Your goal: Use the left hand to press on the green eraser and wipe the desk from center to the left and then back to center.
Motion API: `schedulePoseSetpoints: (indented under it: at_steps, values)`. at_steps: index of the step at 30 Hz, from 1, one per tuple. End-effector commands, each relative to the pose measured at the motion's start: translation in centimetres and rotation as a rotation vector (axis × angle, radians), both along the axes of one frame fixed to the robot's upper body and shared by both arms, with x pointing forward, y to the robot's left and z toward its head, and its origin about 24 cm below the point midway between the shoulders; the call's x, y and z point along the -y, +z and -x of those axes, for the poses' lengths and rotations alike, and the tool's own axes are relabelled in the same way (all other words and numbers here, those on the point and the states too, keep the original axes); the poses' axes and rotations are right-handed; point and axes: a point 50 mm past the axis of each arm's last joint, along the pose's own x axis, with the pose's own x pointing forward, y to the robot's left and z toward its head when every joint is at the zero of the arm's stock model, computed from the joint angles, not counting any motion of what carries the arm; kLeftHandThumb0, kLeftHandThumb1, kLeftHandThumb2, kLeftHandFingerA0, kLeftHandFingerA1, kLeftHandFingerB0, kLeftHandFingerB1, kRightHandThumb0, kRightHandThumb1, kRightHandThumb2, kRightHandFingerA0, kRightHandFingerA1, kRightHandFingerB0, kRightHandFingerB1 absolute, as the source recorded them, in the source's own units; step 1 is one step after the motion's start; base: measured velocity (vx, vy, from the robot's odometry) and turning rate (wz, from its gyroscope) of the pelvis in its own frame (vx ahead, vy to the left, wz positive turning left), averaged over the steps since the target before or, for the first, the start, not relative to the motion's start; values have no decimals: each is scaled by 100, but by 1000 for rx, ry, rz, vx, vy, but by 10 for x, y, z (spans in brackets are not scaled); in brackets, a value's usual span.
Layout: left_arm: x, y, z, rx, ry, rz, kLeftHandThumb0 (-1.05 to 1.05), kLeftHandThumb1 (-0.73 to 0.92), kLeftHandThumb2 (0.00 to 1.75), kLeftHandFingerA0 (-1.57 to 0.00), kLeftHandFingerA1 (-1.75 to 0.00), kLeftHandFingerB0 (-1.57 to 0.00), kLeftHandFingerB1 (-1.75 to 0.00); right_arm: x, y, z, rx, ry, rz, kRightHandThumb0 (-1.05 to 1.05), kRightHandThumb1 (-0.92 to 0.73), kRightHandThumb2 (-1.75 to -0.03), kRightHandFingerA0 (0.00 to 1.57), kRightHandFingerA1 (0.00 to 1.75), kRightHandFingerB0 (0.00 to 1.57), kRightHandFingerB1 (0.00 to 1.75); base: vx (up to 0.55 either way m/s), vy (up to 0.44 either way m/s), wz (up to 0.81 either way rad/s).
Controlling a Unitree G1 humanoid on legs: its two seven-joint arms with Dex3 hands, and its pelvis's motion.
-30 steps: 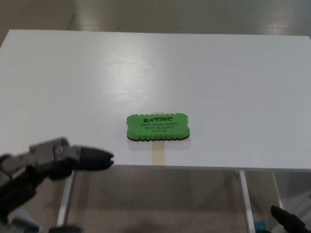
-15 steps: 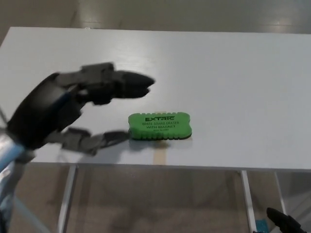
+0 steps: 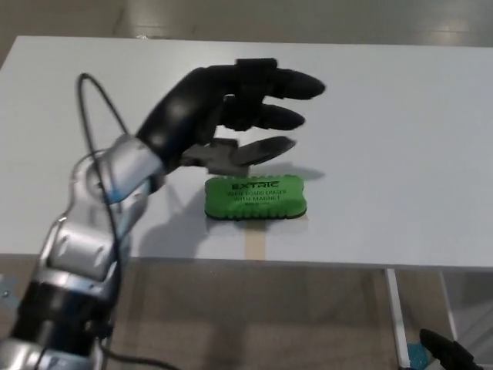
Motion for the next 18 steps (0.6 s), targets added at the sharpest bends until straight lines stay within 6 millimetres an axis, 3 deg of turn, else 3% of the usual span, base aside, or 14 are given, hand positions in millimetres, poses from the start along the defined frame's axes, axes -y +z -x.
schedulePoseSetpoints:
  at_steps: [1,3,4,5,6,7,8,9,10,12,14,18]
  values:
    - [12,-7,-14,-21,92,-34,-19,76,63,-84,-47,-67,-40,0,-1,3,15,-14,-3,-19,-68,-60,53,48,37,39,0,0,0]
    - [19,-10,-19,-37,102,-33,-15,79,64,-90,-49,-73,-42,-1,0,3,19,-14,-6,-19,-69,-60,54,49,37,39,0,0,0]
    - [26,-13,-22,-53,106,-42,-13,81,65,-97,-51,-87,-47,-1,1,2,23,-21,-8,-19,-69,-60,54,50,37,39,0,0,0]
    - [27,-14,-23,-56,107,-45,-13,81,65,-97,-51,-87,-47,-1,1,2,23,-23,-9,-19,-69,-60,54,50,37,39,0,0,0]
    - [30,-16,-25,-65,113,-51,-13,82,67,-101,-56,-99,-60,-2,1,2,21,-24,-11,-20,-69,-60,54,49,37,39,0,0,0]
    - [32,-18,-27,-73,120,-58,-13,82,67,-101,-56,-99,-60,-2,0,1,17,-23,-14,-20,-69,-60,54,49,37,39,0,0,0]
    - [34,-20,-28,-80,137,-66,-11,82,68,-101,-68,-93,-99,-2,0,1,16,-23,-16,-20,-70,-60,53,49,37,39,0,0,0]
    - [37,-23,-29,-86,157,-75,-11,82,68,-101,-68,-93,-99,-2,0,2,16,-22,-18,-20,-70,-60,53,49,37,39,0,0,0]
    - [38,-25,-30,-88,171,-81,-9,80,72,-100,-79,-87,-114,-2,0,2,15,-22,-18,-20,-70,-60,52,48,38,39,0,0,0]
    - [39,-27,-31,-90,185,-85,-9,80,72,-100,-79,-87,-114,-2,0,3,14,-21,-17,-20,-70,-60,52,48,38,39,0,0,0]
    - [39,-34,-33,-100,232,-87,-7,73,85,-90,-117,-82,-121,-3,-1,4,15,-14,-16,-23,-71,-61,51,47,38,40,0,0,0]
    - [37,-43,-36,-118,258,-84,-6,72,89,-85,-127,-81,-122,-3,-1,5,13,-6,-9,-25,-71,-61,50,46,38,40,0,0,0]
